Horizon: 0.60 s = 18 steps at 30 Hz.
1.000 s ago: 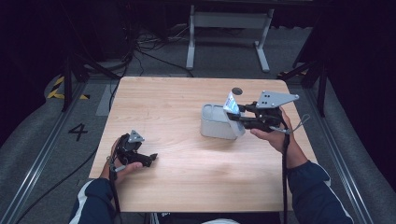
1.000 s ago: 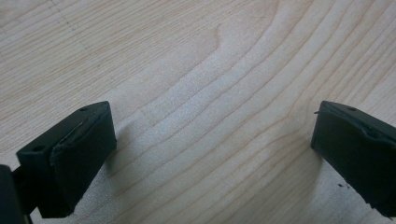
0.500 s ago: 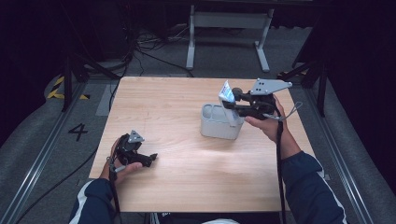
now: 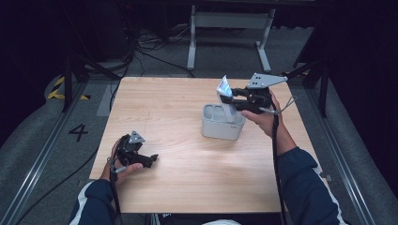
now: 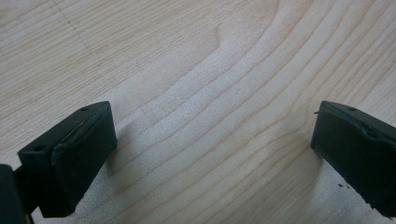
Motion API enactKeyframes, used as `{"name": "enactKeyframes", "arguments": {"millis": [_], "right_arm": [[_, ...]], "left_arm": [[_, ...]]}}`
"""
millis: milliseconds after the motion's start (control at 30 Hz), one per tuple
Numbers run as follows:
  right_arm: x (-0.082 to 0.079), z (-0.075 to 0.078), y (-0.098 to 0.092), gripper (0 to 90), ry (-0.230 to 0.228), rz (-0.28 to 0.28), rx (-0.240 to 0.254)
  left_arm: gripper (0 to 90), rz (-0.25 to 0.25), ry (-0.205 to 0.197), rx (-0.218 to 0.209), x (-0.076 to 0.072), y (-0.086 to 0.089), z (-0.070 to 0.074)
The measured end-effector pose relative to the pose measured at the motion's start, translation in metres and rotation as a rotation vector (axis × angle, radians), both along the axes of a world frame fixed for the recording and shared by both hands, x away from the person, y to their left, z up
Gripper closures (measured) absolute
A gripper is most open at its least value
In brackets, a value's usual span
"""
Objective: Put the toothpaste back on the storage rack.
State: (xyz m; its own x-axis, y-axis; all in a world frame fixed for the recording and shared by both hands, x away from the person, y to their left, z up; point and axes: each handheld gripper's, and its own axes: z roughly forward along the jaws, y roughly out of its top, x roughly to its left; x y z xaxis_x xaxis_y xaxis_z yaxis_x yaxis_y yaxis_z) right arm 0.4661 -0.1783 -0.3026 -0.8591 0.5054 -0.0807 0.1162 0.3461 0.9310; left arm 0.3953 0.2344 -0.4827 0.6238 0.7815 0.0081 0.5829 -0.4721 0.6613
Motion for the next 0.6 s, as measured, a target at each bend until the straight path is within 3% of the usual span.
{"name": "enactKeyframes", "arguments": {"millis": [600], "right_arm": [[0.026, -0.018, 0.010, 64.8, 0.038, -0.052, -0.038]], "left_arm": [[0.5, 0.002, 0.006, -0.003, 0.000, 0.000, 0.000]]}}
